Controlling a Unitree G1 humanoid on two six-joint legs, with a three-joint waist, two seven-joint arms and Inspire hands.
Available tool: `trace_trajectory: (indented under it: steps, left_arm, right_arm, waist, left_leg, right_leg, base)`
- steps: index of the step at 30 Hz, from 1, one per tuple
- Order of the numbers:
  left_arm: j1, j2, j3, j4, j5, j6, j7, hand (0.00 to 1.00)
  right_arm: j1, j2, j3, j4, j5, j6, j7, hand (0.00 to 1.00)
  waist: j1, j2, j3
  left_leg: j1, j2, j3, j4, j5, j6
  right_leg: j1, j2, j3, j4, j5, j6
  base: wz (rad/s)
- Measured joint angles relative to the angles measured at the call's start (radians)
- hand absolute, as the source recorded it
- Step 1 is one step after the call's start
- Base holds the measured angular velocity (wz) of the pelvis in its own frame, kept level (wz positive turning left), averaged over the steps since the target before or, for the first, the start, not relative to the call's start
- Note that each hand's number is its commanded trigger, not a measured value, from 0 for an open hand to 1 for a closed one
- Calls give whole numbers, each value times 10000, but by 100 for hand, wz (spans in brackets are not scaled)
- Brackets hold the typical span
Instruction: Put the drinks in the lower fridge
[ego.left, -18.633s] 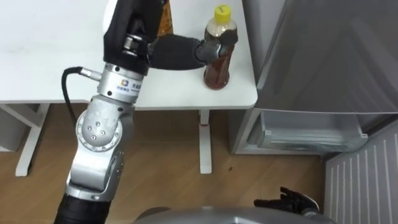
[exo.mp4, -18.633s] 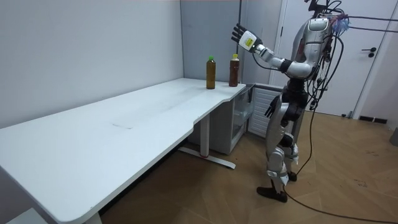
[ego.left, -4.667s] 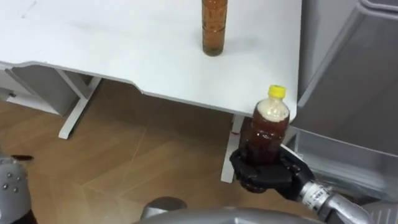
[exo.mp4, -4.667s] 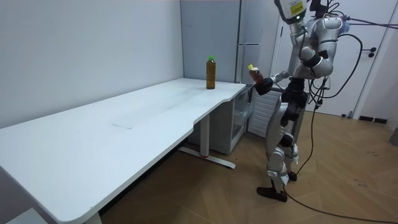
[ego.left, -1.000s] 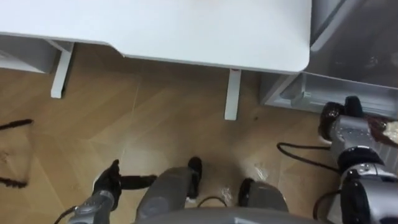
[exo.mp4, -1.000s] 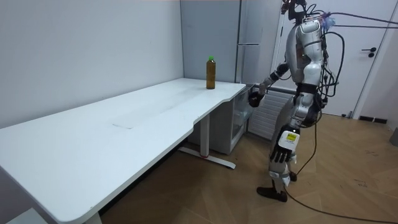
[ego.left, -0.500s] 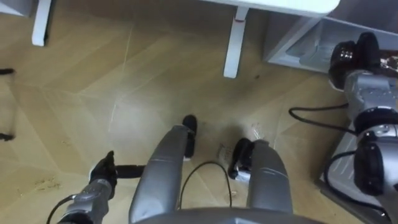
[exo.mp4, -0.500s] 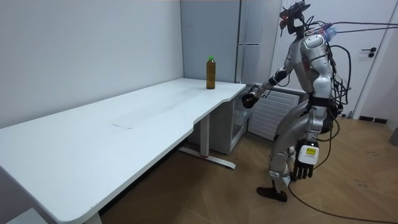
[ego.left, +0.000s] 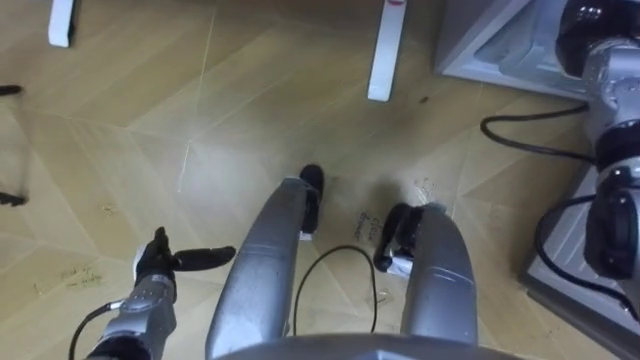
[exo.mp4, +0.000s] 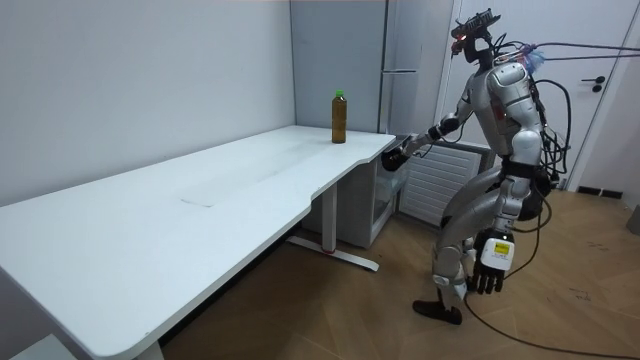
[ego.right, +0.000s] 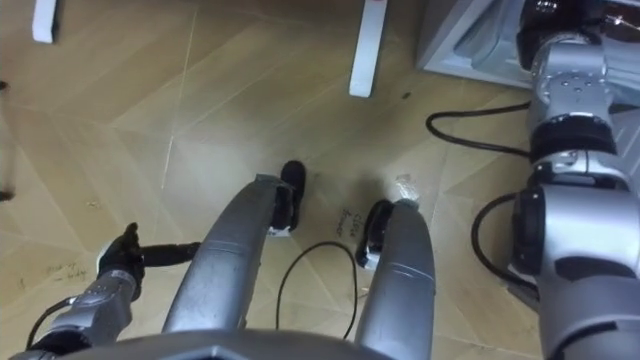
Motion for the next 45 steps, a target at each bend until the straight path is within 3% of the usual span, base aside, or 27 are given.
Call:
trace_trajectory:
  steps: [3, 4, 5, 6, 7, 8, 14, 21, 31, 36, 45]
  left_arm:
    - [180, 109, -65, -67, -3, 86, 6, 0]
    - [185, 131, -73, -48, -3, 104, 12, 0]
    - [216, 170, -90, -35, -5, 124, 30, 0]
    - [222, 193, -92, -31, -6, 128, 80, 0]
    - [226, 206, -92, -33, -7, 129, 104, 0]
    - [249, 241, -90, -47, -6, 130, 119, 0]
    - [492, 274, -46, -449, -6, 226, 142, 0]
    - [839, 279, -48, -957, -37, 247, 174, 0]
    - [1111, 277, -67, -976, -441, 106, 163, 0]
    - [1115, 278, -81, -993, -532, -39, 161, 0]
    - [1371, 302, -305, -1519, -545, -120, 167, 0]
  right_arm:
    - [-142, -49, 11, 1, -13, 3, -1, 100]
    - [-158, -59, 25, 1, -13, 3, -1, 94]
    - [-182, -89, 31, 1, -11, 2, -1, 72]
    - [-192, -134, 31, 1, -10, 3, -5, 60]
    - [-193, -151, 31, 1, -10, 2, -14, 20]
    - [-201, -160, 29, 0, -11, 2, -71, 0]
    - [-543, -196, 5, -7, -13, 1, -739, 0]
    - [-574, -211, 2, -39, -13, -36, -913, 0]
    - [-573, -349, -3, -124, 13, -117, -1254, 0]
    - [-568, -562, -7, -122, 11, -428, -1378, 0]
    - [-551, -640, -9, -110, 16, -463, -1430, 0]
  waist:
    - [-44, 4, -3]
    - [-50, 3, -2]
    - [-104, 6, -4]
    - [-133, 6, -4]
    - [-132, 8, -5]
    - [-132, 11, -7]
    - [-238, 52, -43]
    - [-217, 258, -179]
    - [-224, 263, -183]
    - [-258, 263, -183]
    - [-338, 261, -180]
  left_leg:
    - [-218, 83, 72, 392, -178, -20]
    - [-236, 80, 87, 438, -197, -20]
    - [-290, 78, 114, 540, -241, -15]
    - [-339, 78, 127, 621, -271, -14]
    - [-362, 91, 127, 670, -294, -11]
    - [-397, 140, 124, 751, -341, -14]
    - [-527, 237, 157, 900, -390, 13]
    - [-502, 240, 186, 891, -415, -28]
    - [-455, 246, 195, 869, -436, -60]
    - [-437, 246, 218, 865, -465, -67]
    - [-396, 262, 246, 823, -506, -107]
  right_leg:
    - [-219, -68, -10, 353, -109, -172]
    - [-244, -101, -11, 415, -142, -184]
    - [-298, -164, -12, 536, -204, -207]
    - [-351, -178, -5, 631, -245, -215]
    - [-368, -177, -6, 663, -256, -225]
    - [-386, -171, -8, 692, -268, -235]
    - [-498, -132, 6, 799, -326, -160]
    - [-508, -112, 33, 817, -340, -144]
    - [-501, -27, 75, 808, -387, -192]
    - [-499, -11, 112, 802, -410, -168]
    - [-482, -11, 118, 778, -462, -162]
  base:
    - [-8]
    - [0]
    - [4]
    - [3]
    - [0]
    - [-8]
    - [-1]
    - [0]
    - [0]
    - [0]
    - [0]
